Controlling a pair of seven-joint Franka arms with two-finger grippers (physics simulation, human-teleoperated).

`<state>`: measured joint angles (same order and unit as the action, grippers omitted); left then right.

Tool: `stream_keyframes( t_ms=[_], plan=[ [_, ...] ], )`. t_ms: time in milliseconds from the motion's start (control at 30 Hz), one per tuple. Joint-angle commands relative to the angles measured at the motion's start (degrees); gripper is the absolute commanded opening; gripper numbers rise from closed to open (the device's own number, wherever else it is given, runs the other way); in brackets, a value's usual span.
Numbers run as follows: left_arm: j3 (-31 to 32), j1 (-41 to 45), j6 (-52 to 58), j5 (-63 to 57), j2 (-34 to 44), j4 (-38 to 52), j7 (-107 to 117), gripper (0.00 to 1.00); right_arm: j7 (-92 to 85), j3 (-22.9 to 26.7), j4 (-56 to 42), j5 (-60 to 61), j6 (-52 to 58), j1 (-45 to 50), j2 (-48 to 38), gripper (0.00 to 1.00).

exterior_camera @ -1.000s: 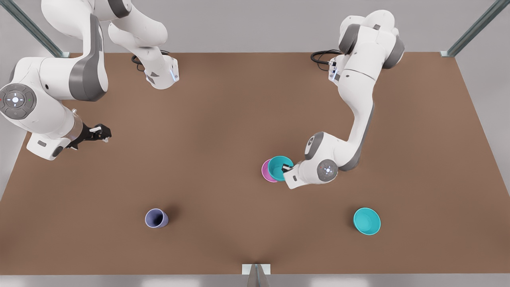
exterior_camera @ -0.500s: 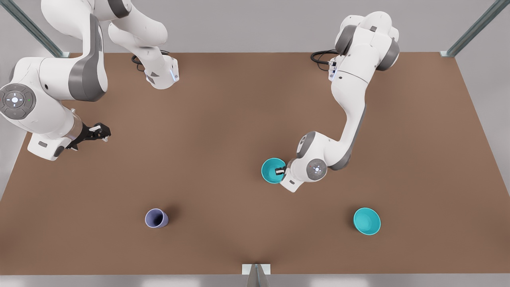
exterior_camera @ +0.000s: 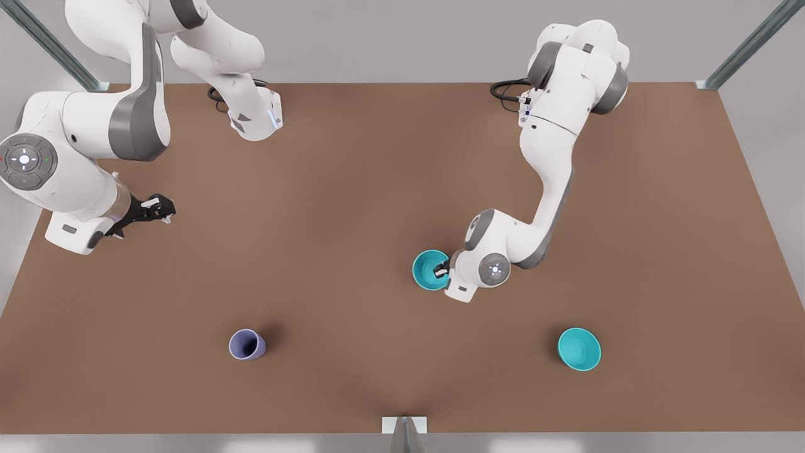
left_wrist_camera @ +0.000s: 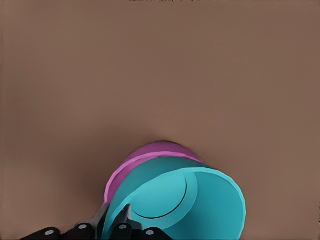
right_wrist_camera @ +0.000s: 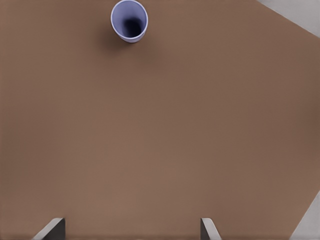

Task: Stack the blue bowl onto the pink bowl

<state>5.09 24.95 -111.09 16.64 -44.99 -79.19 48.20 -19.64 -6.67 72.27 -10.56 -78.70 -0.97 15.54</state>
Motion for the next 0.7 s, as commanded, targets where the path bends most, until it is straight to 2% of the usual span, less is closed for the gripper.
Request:
stream_keyframes(
  t_ms=[0,33,100,167,233,300,367,400,433,533,667],
  plan=[
    [0.0,-0.2,0.4,0.1,0.4,0.0,10.0,1.0,-1.0,0.0,0.0,0.0,0.0,0.0,-0.1,1.0],
    [0.0,-0.3,1.4,0.1,0.7,0.0,9.9,1.0,-1.0,0.0,0.0,0.0,0.0,0.0,-0.1,1.0],
    [-0.3,-2.8,10.4,-3.2,4.3,0.2,7.4,1.0,-1.0,0.0,0.0,0.0,0.0,0.0,-0.1,1.0],
    [-0.3,-9.6,23.2,-9.3,13.2,0.6,-1.7,1.0,-1.0,0.0,0.0,0.0,0.0,0.0,-0.1,1.0],
    [-0.3,-12.8,30.8,-13.9,20.3,1.1,-13.0,1.0,-1.0,0.0,0.0,0.0,0.0,0.0,-0.1,1.0],
    [-0.3,-14.4,36.9,-14.7,24.2,3.0,-20.3,1.0,-1.0,0.0,0.0,0.0,0.0,0.0,-0.1,1.0],
    [-0.3,-16.6,43.3,-14.7,24.7,7.7,-28.8,1.0,-1.1,0.0,0.0,0.0,0.0,0.0,-0.1,1.0],
    [-0.2,-16.7,43.7,-16.5,26.7,8.8,-34.2,1.0,-1.0,0.0,0.0,-0.1,0.1,0.0,-0.1,1.0],
    [-0.1,-18.9,43.7,-19.5,31.4,6.0,-53.9,1.0,-1.0,0.0,0.0,0.0,0.0,0.0,-0.1,1.0],
    [0.7,-20.0,39.7,-19.2,31.9,5.9,-52.8,1.0,-1.1,0.0,0.0,0.0,0.1,0.0,-0.1,1.0],
    [0.5,-19.9,39.9,-18.0,31.9,6.2,-52.6,1.0,-1.0,0.0,0.0,0.0,0.1,0.1,-0.1,1.0]
  ],
)
